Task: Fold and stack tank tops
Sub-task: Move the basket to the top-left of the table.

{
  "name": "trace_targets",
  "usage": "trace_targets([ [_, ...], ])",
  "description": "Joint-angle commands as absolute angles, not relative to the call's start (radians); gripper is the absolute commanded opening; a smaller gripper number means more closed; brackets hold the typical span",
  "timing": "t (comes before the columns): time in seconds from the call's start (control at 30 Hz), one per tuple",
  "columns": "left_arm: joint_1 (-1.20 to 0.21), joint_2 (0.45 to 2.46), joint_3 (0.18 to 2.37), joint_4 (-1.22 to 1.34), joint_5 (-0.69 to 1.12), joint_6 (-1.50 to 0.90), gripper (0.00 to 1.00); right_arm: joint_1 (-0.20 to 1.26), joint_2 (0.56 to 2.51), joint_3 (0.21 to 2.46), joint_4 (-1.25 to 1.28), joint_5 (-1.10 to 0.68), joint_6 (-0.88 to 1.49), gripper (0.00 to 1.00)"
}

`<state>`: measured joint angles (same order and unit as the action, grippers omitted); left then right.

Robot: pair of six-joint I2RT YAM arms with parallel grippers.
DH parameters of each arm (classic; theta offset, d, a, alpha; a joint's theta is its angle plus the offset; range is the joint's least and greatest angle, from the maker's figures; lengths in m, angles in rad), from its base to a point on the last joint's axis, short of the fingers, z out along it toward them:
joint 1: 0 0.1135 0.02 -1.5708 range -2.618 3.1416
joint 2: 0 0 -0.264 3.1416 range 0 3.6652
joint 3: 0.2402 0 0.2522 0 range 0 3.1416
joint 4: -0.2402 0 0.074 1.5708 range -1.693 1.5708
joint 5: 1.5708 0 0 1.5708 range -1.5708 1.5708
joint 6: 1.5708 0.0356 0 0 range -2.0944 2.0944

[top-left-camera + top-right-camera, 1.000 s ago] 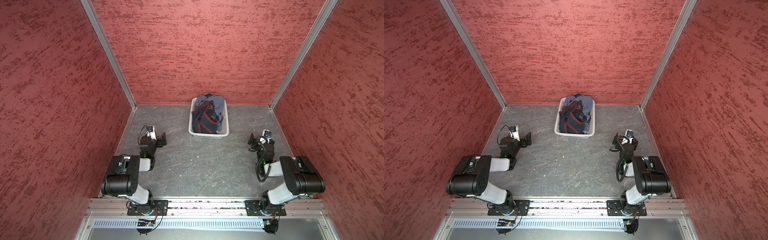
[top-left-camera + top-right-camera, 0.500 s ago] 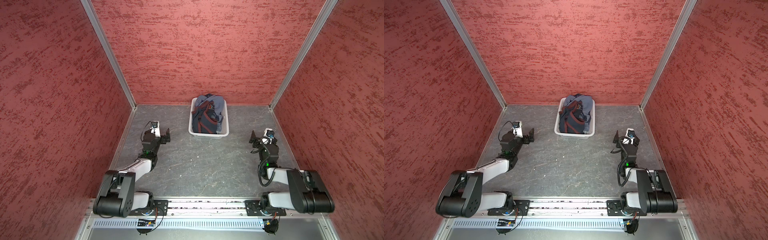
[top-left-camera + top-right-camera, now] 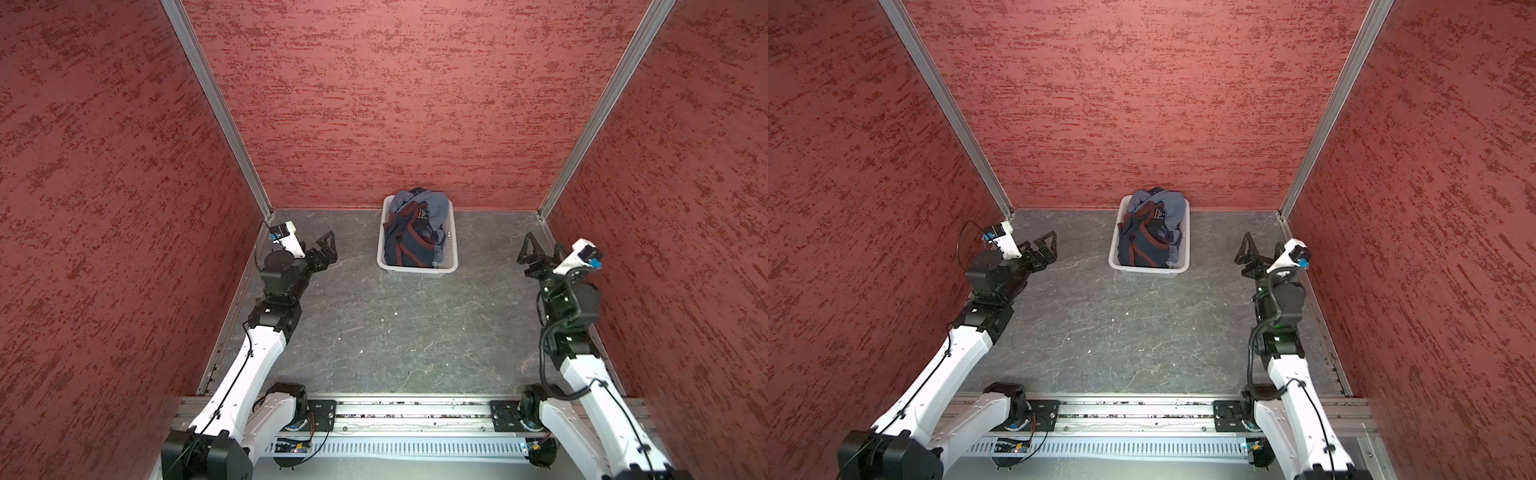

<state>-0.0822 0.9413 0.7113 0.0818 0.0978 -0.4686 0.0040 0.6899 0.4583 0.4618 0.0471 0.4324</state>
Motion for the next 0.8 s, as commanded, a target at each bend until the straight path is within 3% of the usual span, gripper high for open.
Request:
trace_targets([
  [0.0, -0.052, 0.966, 0.686, 0.075, 0.284, -0.606, 1.0, 0.006, 0.615, 0.367, 0.368, -0.003, 0.564, 0.99],
  [0.23, -0.327, 1.23, 0.913, -0.062, 0.11, -0.469, 0.99, 0.007, 0.744, 0.517, 0.115, -0.113, 0.624, 0.99],
  [0.47, -0.553, 1.586, 1.217, -0.158, -0.089, -0.458, 1.0, 0.035, 0.868, 0.568, 0.056, -0.159, 0.676, 0.99],
  [0.77, -0.62, 2.023, 1.724, -0.501, -0.278, -0.462, 1.0, 0.062, 0.853, 0.564, 0.009, -0.147, 0.693, 0.99],
])
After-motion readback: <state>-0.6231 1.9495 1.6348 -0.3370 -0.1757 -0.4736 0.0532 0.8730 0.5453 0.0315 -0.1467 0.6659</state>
